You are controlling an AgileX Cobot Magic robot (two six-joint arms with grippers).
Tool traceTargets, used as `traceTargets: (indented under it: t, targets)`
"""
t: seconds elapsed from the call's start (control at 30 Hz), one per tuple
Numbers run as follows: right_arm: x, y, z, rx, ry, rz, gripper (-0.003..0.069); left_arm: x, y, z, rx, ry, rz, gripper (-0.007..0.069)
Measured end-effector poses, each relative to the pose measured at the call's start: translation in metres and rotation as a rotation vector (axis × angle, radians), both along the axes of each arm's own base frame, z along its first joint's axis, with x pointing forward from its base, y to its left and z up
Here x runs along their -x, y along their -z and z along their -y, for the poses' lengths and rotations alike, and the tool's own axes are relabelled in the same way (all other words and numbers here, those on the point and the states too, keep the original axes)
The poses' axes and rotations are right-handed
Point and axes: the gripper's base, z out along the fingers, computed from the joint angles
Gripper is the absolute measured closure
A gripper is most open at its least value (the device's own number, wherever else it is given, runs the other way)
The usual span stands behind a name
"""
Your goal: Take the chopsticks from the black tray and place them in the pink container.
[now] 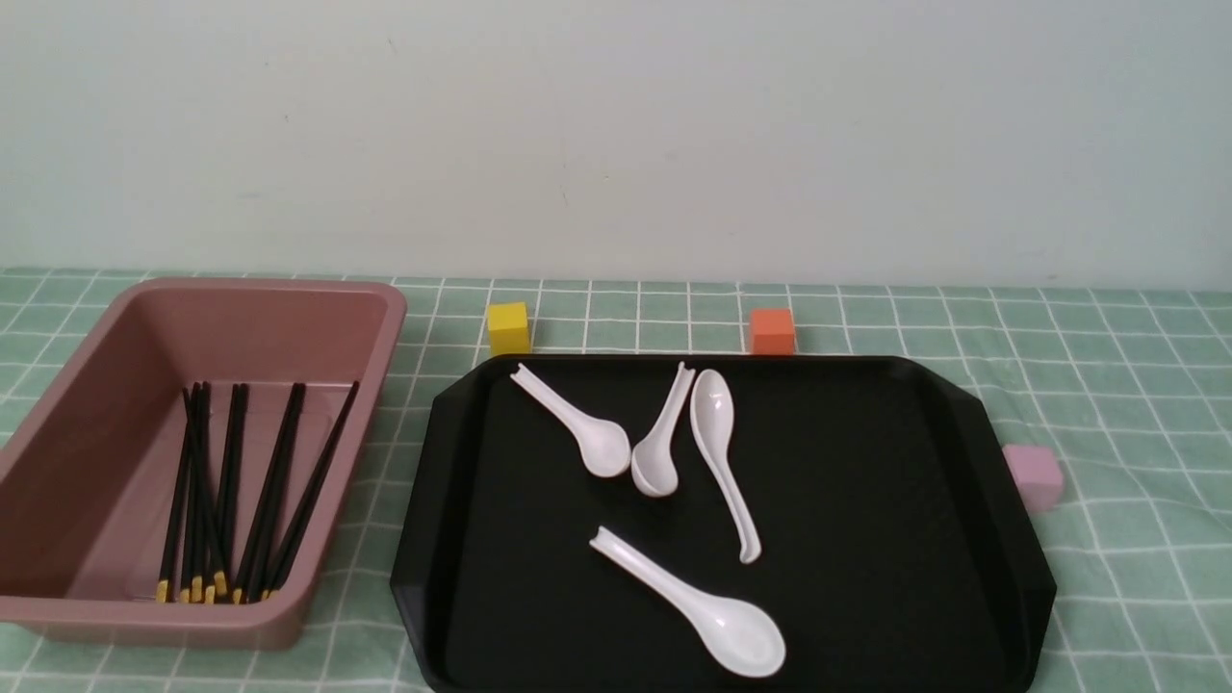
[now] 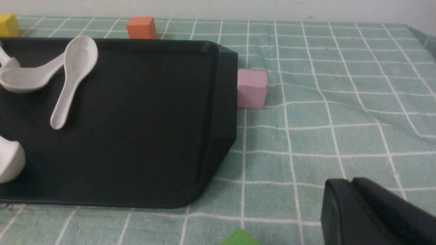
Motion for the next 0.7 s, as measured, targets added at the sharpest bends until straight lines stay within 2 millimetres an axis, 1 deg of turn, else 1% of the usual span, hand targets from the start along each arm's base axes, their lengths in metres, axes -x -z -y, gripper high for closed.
traceTargets:
  t: [0.3, 0.7]
  targets:
    - [0.0003, 0.0001, -0.0027, 0.001, -0.051, -0.004, 0.0587, 0.0000, 0.0000, 0.0000, 0.000, 0.000, 0.000, 0.0386]
    - [0.0003, 0.0001, -0.0027, 0.001, -0.052, -0.004, 0.0576, 0.0000, 0.0000, 0.0000, 0.000, 0.000, 0.000, 0.0386]
